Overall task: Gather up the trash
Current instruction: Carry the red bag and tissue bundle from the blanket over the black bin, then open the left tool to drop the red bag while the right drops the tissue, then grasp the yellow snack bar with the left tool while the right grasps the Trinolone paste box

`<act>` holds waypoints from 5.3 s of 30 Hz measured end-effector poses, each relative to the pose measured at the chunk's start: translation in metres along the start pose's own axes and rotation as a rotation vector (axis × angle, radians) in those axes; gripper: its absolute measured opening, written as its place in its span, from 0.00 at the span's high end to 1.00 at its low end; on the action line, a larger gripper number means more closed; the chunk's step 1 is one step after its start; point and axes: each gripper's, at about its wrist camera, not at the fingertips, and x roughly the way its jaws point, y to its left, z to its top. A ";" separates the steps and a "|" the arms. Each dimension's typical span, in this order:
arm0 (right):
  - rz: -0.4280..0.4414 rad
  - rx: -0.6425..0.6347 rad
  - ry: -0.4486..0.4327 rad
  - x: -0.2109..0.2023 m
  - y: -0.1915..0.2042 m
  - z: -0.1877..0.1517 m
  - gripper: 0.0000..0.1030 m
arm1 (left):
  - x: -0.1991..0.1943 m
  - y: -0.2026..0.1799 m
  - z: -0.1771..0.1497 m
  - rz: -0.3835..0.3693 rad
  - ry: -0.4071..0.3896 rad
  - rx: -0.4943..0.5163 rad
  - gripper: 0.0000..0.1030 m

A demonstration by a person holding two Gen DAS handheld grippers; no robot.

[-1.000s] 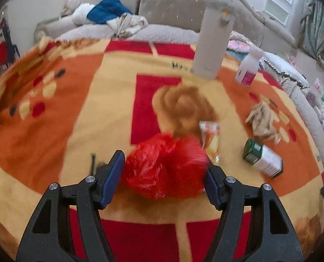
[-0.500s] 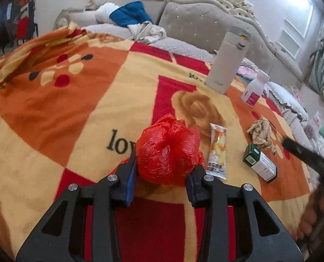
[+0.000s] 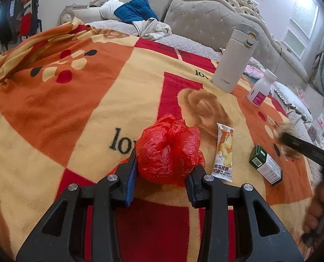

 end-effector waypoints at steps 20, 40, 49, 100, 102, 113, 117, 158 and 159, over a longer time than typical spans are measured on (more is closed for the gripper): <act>-0.059 -0.117 -0.144 -0.157 -0.039 -0.156 0.73 | -0.043 -0.109 -0.070 0.082 -0.037 0.221 0.65; -0.179 -0.011 -0.167 -0.180 -0.093 -0.163 0.73 | -0.034 -0.110 -0.074 0.114 -0.010 0.224 0.65; -0.304 0.163 -0.225 -0.239 -0.172 -0.191 0.73 | -0.033 -0.112 -0.076 0.149 -0.009 0.235 0.65; -0.426 0.552 -0.127 -0.254 -0.334 -0.235 0.56 | -0.035 -0.476 -0.186 -0.536 0.166 0.715 0.38; -0.440 0.554 -0.140 -0.256 -0.332 -0.233 0.56 | -0.036 -0.467 -0.178 -0.535 0.163 0.676 0.38; -0.397 0.539 -0.276 -0.261 -0.284 -0.203 0.56 | -0.077 -0.367 -0.119 -0.469 0.014 0.463 0.38; -0.302 0.457 -0.276 -0.243 -0.243 -0.184 0.56 | -0.085 -0.301 -0.084 -0.392 -0.022 0.425 0.38; 0.111 -0.330 0.106 0.036 0.060 -0.038 0.67 | 0.007 -0.049 -0.028 0.046 0.090 0.189 0.88; 0.104 -0.333 0.103 0.033 0.061 -0.039 0.78 | 0.006 -0.049 -0.028 0.043 0.091 0.186 0.88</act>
